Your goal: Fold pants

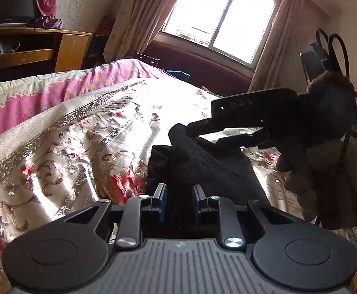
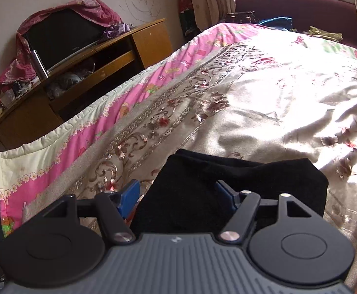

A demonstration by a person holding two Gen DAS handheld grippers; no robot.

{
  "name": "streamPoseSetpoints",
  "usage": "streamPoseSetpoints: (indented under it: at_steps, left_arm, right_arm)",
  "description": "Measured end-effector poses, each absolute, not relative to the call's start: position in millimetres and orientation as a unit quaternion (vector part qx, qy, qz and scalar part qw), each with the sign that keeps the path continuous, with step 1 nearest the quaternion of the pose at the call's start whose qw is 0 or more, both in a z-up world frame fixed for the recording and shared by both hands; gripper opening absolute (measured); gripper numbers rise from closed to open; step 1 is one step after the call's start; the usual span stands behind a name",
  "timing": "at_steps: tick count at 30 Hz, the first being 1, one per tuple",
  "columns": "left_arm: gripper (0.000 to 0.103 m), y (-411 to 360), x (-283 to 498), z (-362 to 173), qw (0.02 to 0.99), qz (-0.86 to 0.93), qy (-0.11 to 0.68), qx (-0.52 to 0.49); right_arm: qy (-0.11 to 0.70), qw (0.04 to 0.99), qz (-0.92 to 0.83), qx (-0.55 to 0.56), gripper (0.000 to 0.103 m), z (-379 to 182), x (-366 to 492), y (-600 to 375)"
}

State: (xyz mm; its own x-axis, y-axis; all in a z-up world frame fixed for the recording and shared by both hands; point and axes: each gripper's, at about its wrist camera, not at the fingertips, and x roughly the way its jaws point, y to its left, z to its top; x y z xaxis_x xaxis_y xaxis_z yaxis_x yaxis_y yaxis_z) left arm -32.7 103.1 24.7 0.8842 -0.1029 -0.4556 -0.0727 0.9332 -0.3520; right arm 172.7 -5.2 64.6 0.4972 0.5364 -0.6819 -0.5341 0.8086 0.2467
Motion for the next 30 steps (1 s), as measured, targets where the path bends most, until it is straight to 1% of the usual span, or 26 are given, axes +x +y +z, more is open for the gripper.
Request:
streamPoseSetpoints:
  at_steps: [2, 4, 6, 7, 8, 9, 10, 11, 12, 13, 16, 20, 21, 22, 23, 25, 27, 29, 30]
  left_arm:
    - [0.04, 96, -26, 18, 0.951, 0.003, 0.257, -0.174]
    - [0.047, 91, -19, 11, 0.945, 0.008, 0.279, -0.17]
    - [0.048, 88, -15, 7, 0.943, 0.006, 0.287, -0.166]
    - [0.047, 87, -13, 7, 0.943, 0.004, 0.289, -0.163]
    - [0.045, 88, -12, 7, 0.944, 0.0, 0.288, -0.163]
    - [0.039, 91, -13, 7, 0.944, -0.008, 0.284, -0.171]
    - [0.035, 95, -14, 8, 0.943, -0.013, 0.278, -0.18]
    - [0.033, 99, -17, 10, 0.944, -0.018, 0.271, -0.188]
    - [0.031, 102, -19, 12, 0.944, -0.022, 0.266, -0.192]
    - [0.03, 104, -22, 16, 0.945, -0.027, 0.261, -0.196]
    - [0.028, 108, -31, 24, 0.949, -0.027, 0.245, -0.196]
    - [0.024, 124, -42, 31, 0.952, -0.01, 0.218, -0.215]
    - [0.016, 129, -43, 28, 0.952, 0.002, 0.217, -0.216]
    - [0.015, 133, -42, 22, 0.951, 0.019, 0.225, -0.214]
    - [0.015, 139, -38, 11, 0.945, 0.035, 0.246, -0.212]
    - [0.015, 151, -36, -4, 0.932, 0.055, 0.271, -0.234]
    - [0.015, 161, -42, -5, 0.929, 0.067, 0.27, -0.245]
    - [0.015, 162, -50, 6, 0.937, 0.053, 0.255, -0.235]
    - [0.016, 163, -53, 13, 0.939, 0.037, 0.245, -0.238]
  right_arm:
    - [0.395, 0.865, 0.309, -0.028, 0.07, 62, 174, 11]
    - [0.403, 0.863, 0.295, -0.07, 0.07, 52, 175, 29]
    - [0.425, 0.854, 0.285, -0.096, 0.07, 38, 180, 44]
    - [0.428, 0.854, 0.273, -0.111, 0.067, 31, 180, 47]
    - [0.426, 0.857, 0.264, -0.122, 0.061, 28, 181, 48]
    - [0.429, 0.857, 0.259, -0.12, 0.046, 27, 183, 44]
    - [0.434, 0.856, 0.262, -0.1, 0.037, 30, 184, 38]
    - [0.435, 0.856, 0.264, -0.09, 0.031, 36, 184, 35]
    - [0.431, 0.858, 0.266, -0.087, 0.02, 42, 182, 33]
    - [0.427, 0.859, 0.27, -0.086, 0.017, 48, 180, 32]
    - [0.422, 0.858, 0.285, -0.068, 0.013, 60, 180, 37]
    - [0.406, 0.861, 0.301, -0.053, 0.01, 62, 180, 51]
    - [0.396, 0.863, 0.307, -0.061, 0.008, 61, 177, 58]
    - [0.395, 0.86, 0.317, -0.057, 0.003, 58, 177, 63]
    - [0.404, 0.852, 0.331, -0.04, 0.001, 53, 179, 68]
    - [0.417, 0.842, 0.339, -0.038, 0.001, 33, 181, 84]
    - [0.421, 0.844, 0.33, -0.039, 0.001, 17, 180, 89]
    - [0.43, 0.835, 0.343, 0.001, 0.001, 20, 178, 76]
    - [0.421, 0.839, 0.346, 0.016, 0.004, 32, 174, 66]
